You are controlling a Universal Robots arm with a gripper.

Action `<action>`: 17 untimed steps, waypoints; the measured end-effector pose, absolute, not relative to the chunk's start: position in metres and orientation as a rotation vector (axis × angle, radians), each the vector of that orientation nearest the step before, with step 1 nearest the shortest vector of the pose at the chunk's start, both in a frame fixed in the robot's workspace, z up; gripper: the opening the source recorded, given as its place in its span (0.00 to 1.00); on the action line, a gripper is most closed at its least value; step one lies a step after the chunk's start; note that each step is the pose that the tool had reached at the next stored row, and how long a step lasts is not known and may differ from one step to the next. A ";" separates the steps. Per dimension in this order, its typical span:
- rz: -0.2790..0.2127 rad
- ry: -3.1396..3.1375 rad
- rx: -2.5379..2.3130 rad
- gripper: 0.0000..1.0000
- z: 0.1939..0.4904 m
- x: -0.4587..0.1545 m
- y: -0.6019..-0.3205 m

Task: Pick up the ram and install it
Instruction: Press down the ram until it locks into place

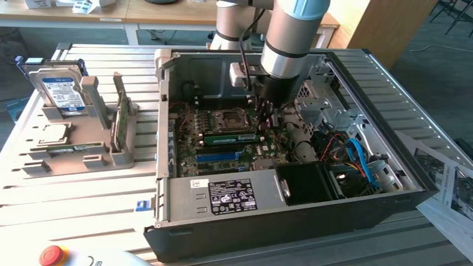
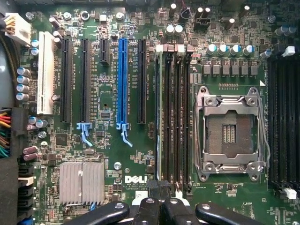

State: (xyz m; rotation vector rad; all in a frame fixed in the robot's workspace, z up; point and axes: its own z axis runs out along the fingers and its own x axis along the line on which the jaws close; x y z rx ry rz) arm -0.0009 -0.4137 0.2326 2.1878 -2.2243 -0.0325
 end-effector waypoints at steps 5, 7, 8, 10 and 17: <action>-0.032 -2.224 2.188 0.11 0.231 -0.001 -0.414; -0.032 -2.224 2.188 0.11 0.231 -0.001 -0.414; -0.033 -2.224 2.188 0.11 0.231 -0.001 -0.414; -0.033 -2.225 2.188 0.11 0.231 -0.001 -0.413; -0.032 -2.224 2.188 0.11 0.231 -0.001 -0.410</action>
